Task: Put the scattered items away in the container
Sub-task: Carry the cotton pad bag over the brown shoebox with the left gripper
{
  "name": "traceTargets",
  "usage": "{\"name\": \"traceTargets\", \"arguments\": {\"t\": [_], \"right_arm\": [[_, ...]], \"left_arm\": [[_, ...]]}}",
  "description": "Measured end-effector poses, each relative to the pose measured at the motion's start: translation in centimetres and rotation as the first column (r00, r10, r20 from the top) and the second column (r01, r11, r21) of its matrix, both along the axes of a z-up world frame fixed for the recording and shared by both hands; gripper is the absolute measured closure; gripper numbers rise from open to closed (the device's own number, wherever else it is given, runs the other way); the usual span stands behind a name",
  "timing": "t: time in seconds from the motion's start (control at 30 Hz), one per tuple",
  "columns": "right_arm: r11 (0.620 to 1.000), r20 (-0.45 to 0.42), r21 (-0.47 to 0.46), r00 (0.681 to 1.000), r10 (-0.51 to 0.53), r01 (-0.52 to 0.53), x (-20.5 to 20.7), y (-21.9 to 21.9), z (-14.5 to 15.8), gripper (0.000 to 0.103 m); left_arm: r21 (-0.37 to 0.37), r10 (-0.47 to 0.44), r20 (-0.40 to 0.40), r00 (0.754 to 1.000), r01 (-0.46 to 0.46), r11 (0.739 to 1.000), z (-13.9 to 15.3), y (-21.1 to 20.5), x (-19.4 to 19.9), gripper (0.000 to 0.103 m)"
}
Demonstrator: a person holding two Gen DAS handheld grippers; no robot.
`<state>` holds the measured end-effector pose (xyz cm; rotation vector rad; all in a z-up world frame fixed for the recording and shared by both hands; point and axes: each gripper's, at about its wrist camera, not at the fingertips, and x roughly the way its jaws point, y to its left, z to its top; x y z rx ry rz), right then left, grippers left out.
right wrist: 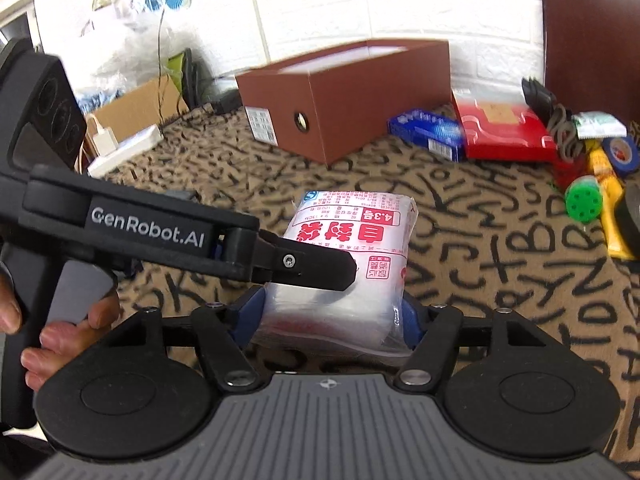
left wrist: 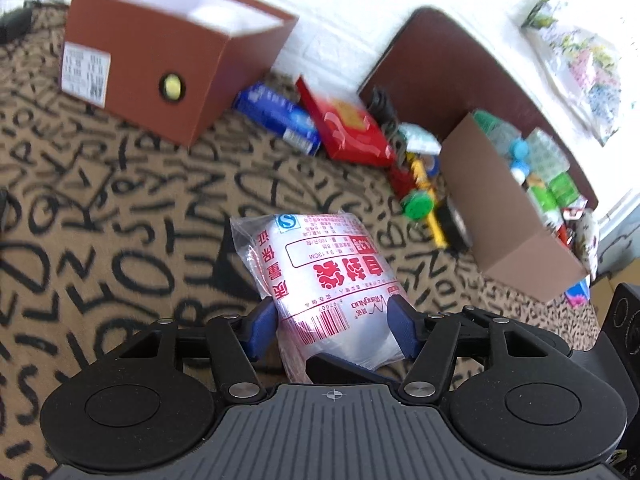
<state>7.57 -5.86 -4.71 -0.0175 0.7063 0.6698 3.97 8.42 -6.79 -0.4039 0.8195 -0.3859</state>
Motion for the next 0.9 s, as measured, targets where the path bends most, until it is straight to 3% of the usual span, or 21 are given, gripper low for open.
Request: {"name": "traceTargets", "arguments": {"t": [0.23,0.57,0.73,0.9], "right_arm": [[1.0,0.096,0.026,0.995,0.008,-0.011,1.5,1.6,4.0,0.031],[0.993,0.161,0.117,0.987,0.014,-0.033,7.9,5.9,10.7,0.032],[0.99,0.142,0.138,0.99,-0.008,-0.012,11.9,8.8,12.5,0.032],[0.992,0.109,0.127,0.994,-0.028,0.014,15.4,11.6,11.8,0.032]], "left_arm": [[0.012,0.033,0.121,0.992,-0.034,0.999,4.4,1.4,0.8,0.041],[0.064,0.094,0.283,0.955,-0.117,0.991,11.9,5.3,5.6,0.041],[0.071,0.106,0.279,0.955,-0.131,0.989,13.9,7.9,10.3,0.041],[0.089,0.111,0.248,0.962,-0.137,0.987,13.2,10.2,14.4,0.04]]}}
